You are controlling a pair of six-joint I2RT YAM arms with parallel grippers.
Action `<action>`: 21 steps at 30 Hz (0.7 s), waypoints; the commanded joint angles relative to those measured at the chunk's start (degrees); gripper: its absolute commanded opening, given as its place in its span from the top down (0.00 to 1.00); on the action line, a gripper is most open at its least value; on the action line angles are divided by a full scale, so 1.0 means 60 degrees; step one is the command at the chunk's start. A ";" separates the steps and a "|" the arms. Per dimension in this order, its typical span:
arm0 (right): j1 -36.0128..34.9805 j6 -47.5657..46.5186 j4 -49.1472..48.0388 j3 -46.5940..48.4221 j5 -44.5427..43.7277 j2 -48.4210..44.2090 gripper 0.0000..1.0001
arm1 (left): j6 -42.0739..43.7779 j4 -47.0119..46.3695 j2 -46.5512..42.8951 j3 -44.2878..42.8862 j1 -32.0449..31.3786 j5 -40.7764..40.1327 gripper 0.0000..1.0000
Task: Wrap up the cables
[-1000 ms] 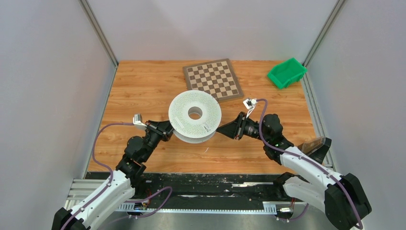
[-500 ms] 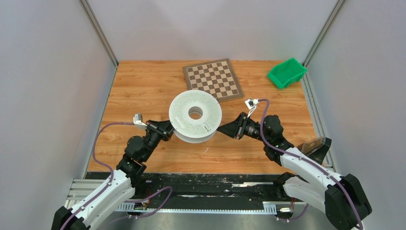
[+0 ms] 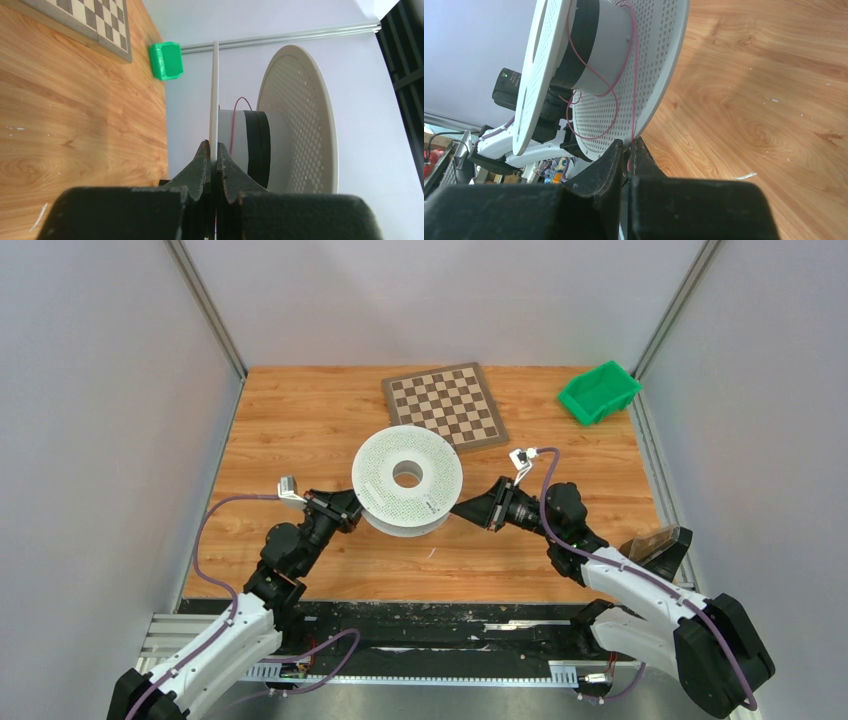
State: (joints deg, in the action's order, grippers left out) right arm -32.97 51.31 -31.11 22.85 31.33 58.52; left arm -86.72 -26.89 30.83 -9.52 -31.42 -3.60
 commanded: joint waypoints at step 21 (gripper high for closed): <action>-0.0086 0.2352 -0.2921 -0.0733 0.0656 0.0085 1.00 | 0.0302 -0.1092 -0.0216 -0.0082 -0.0029 -0.0330 1.00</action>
State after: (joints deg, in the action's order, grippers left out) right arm -32.95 63.26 -42.61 17.76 32.05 58.08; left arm -85.97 -28.42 30.11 -9.37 -31.51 -3.51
